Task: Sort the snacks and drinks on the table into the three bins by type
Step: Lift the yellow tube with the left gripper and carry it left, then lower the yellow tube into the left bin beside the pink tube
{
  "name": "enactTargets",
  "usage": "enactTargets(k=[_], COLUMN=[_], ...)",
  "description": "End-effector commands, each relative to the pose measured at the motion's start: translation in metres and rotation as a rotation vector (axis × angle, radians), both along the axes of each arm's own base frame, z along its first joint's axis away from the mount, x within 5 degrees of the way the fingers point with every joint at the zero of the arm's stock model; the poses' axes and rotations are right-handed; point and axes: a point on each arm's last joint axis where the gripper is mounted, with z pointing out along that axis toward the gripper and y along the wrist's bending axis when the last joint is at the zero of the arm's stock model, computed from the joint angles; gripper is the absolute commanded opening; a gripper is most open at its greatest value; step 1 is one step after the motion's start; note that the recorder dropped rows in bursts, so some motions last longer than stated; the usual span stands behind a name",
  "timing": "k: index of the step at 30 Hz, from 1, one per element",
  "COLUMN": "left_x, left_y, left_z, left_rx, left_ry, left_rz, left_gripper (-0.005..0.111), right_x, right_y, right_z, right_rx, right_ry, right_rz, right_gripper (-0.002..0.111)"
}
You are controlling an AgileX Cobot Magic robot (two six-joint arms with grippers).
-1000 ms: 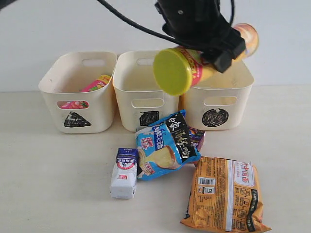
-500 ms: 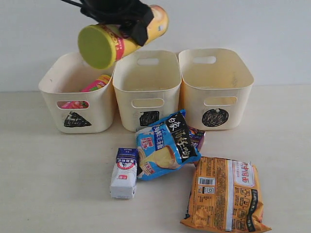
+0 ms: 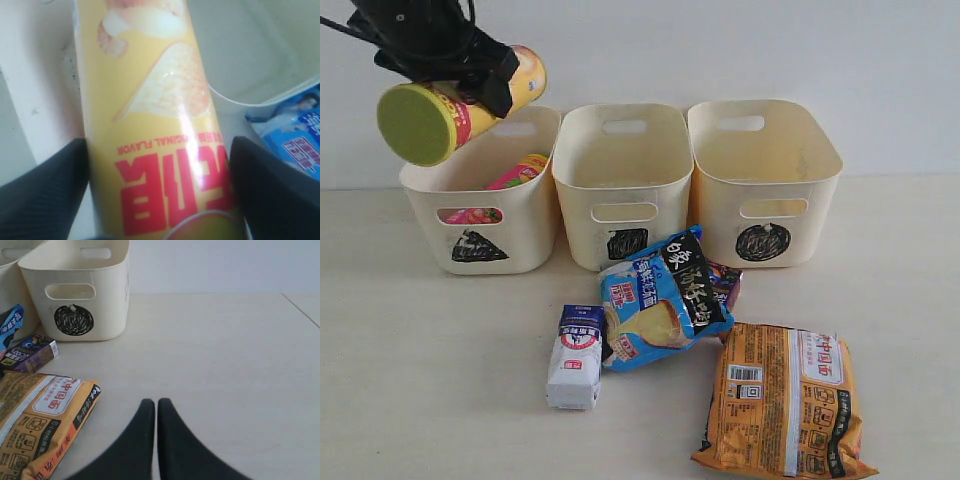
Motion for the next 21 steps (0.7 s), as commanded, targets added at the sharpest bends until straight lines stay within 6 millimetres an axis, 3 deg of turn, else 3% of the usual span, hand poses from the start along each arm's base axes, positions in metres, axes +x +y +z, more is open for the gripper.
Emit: enactTargets(k=[1, 5, 15, 21], left_x=[0.013, 0.027, 0.068, 0.084], left_y=[0.019, 0.029, 0.02, 0.018], left_z=[-0.003, -0.012, -0.058, -0.076], left_rx=[-0.062, -0.094, -0.128, -0.146], left_ry=[-0.107, -0.186, -0.305, -0.379], left_rz=[0.077, 0.114, 0.109, 0.107], left_gripper=[0.004, 0.004, 0.004, 0.004], right_x=[0.0, 0.0, 0.0, 0.0], right_y=[-0.001, -0.001, -0.001, -0.001], right_z=[0.001, 0.001, 0.001, 0.001], right_rx=[-0.005, -0.005, -0.005, -0.005], right_ry=[-0.013, -0.013, -0.013, -0.013], right_rz=[-0.009, -0.009, -0.009, -0.009], right_gripper=[0.0, 0.0, 0.0, 0.0])
